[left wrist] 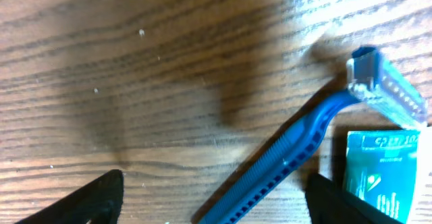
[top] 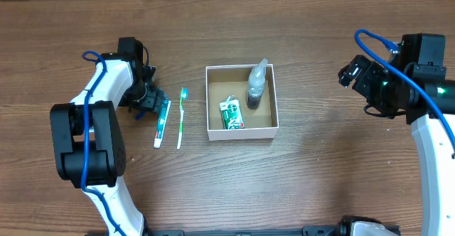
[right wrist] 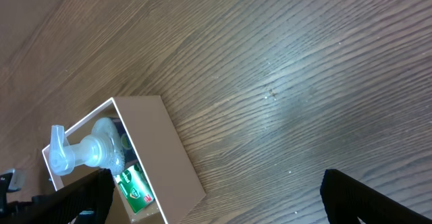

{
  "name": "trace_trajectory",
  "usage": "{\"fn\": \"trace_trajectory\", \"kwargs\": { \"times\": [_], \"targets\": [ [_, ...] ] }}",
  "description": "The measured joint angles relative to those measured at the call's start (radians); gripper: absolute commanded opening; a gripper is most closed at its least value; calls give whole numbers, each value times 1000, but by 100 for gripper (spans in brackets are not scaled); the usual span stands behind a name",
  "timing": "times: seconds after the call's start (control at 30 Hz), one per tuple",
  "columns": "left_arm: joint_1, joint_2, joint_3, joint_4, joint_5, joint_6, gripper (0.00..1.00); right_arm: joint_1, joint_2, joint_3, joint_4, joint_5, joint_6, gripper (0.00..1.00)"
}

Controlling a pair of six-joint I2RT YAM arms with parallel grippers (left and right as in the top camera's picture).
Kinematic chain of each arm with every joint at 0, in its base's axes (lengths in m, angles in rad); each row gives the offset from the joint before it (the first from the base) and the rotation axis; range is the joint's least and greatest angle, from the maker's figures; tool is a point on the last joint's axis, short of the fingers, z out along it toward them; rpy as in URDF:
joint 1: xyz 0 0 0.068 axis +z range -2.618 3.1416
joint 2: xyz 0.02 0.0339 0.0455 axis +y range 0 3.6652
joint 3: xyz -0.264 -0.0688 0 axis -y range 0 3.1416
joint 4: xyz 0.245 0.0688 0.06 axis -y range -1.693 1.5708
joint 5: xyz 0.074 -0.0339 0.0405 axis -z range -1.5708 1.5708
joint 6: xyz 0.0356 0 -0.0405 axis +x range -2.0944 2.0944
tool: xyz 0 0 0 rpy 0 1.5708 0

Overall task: Pack container
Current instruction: 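Reach the left gripper to the blue razor and grasp it, then carry the razor with the left gripper into the box and release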

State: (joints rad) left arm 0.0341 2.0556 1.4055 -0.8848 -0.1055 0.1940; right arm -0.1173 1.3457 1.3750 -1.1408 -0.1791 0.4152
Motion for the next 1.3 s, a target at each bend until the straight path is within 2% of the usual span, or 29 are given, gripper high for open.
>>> {"fn": "trace_trajectory", "kwargs": {
  "times": [0.07, 0.1, 0.17, 0.2, 0.27, 0.43, 0.6, 0.73, 0.93, 1.07, 1.2, 1.23, 1.3],
  "targets": [
    [0, 0, 2, 14, 1, -5, 50, 0, 0, 0, 0, 0, 0, 100],
    [0, 2, 2, 19, 2, 2, 38, 0, 0, 0, 0, 0, 0, 100],
    [0, 6, 4, 21, 4, -1, 27, 0, 0, 0, 0, 0, 0, 100],
    [0, 8, 5, 20, 4, -2, 17, 0, 0, 0, 1, 0, 0, 100],
    [0, 8, 7, 14, 8, -5, 11, 0, 0, 0, 0, 0, 0, 100],
    [0, 20, 58, -67, 55, -7, 4, 0, 0, 0, 0, 0, 0, 100],
    [-5, 23, 248, -262, 79, -30, 4, 0, 0, 0, 0, -1, 0, 100],
    [-61, 6, 397, -377, 104, -53, 4, 0, 0, 0, 0, 0, 0, 100],
    [-308, -137, 471, -375, 155, -98, 4, 0, 0, 0, 0, 0, 0, 100],
    [-443, -146, 453, -293, 161, -162, 6, 0, 0, 0, 0, 0, 0, 100],
    [-492, -121, 396, -259, 166, -250, 13, 0, 0, 0, 0, 0, 0, 100],
    [-494, -110, 389, -268, 167, -261, 18, 0, 0, 0, 0, -1, 0, 100],
    [-500, -95, 379, -302, 170, -277, 37, 0, 0, 0, 0, 0, 0, 100]
  ]
}}
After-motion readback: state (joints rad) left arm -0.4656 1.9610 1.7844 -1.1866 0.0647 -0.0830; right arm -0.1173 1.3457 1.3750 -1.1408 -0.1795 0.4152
